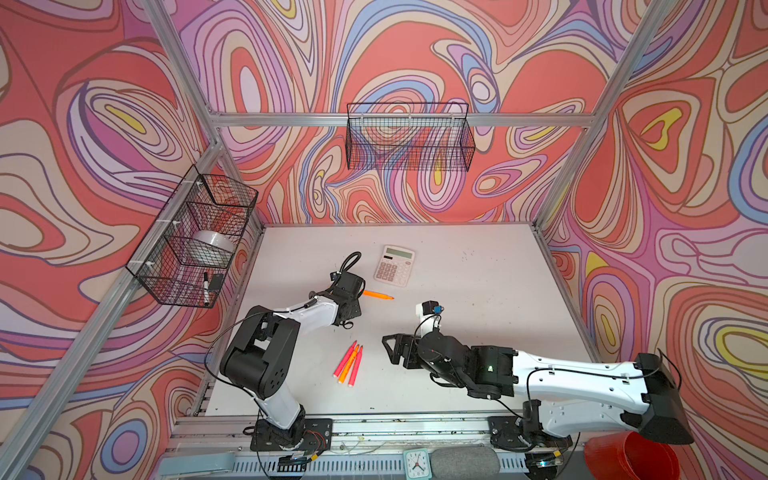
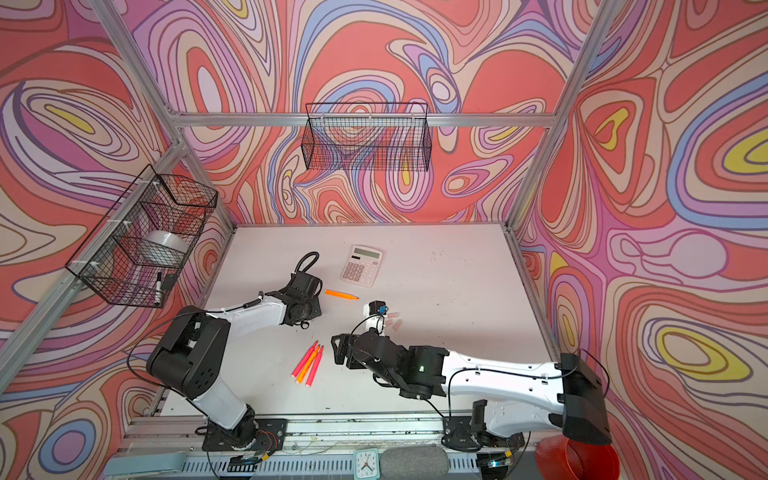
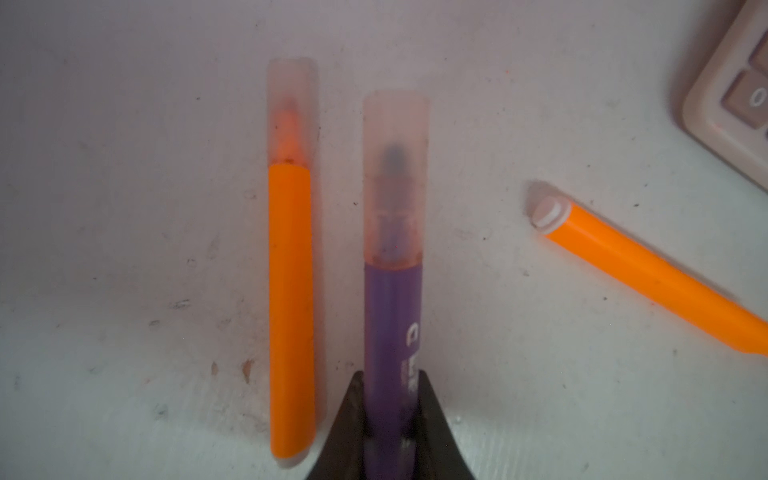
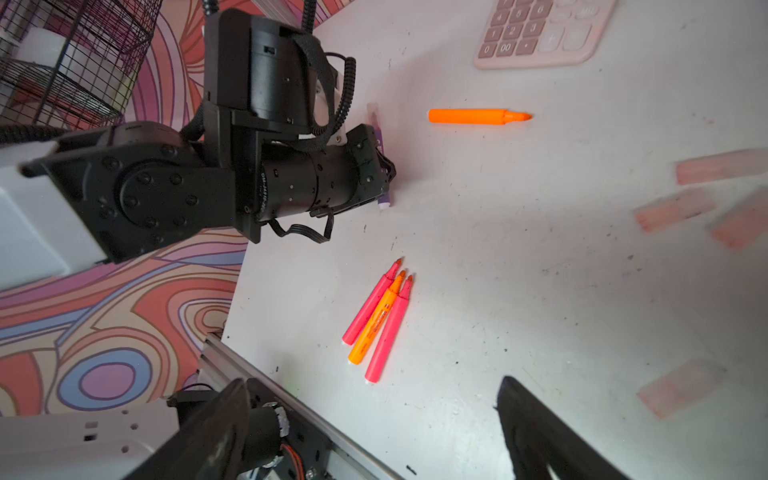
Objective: Insert the pens into the pen caps
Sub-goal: 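Lay the capped purple marker on the table and open the left gripper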
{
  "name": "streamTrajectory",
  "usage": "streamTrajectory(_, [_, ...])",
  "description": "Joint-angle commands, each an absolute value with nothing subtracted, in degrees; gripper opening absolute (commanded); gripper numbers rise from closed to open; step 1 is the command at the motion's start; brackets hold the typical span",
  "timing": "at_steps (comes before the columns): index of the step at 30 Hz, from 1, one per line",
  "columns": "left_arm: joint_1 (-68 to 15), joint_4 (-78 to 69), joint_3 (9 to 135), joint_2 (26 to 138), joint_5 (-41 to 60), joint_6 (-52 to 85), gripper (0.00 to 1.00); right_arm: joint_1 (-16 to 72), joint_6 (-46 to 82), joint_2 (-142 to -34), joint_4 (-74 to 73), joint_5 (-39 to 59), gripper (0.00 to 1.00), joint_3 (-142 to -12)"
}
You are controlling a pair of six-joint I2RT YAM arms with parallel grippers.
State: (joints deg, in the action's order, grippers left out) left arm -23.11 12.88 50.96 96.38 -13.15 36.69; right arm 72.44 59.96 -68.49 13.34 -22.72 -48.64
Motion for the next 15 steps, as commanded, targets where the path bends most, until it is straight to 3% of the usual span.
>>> streamTrajectory(1, [-22.3,16.53,52.7,97.96,-13.69,37.48,0.01,71.76,56.68,-65.31,7.71,-23.92,0.98,-44.1])
streamTrajectory(9, [-21.78,17.29,55.77,101.37,-11.77,35.8,0.16,68.38,51.35,-66.77,8.72,-21.6,0.98,-44.56])
streamTrajectory(11, [-21.76,17.62,56.66,101.6,-10.79,34.95,0.3,65.71,50.86,-67.68,8.72,-19.29,0.98,-44.45])
streamTrajectory(13, [-21.74,17.41,56.87,101.26,-10.14,34.3,0.51,63.13,50.37,-68.35,8.25,-17.67,0.98,-43.99])
streamTrajectory(15, [-21.76,17.86,56.74,99.98,-10.49,34.01,0.61,60.47,50.41,-68.88,8.4,-17.05,0.98,-43.77])
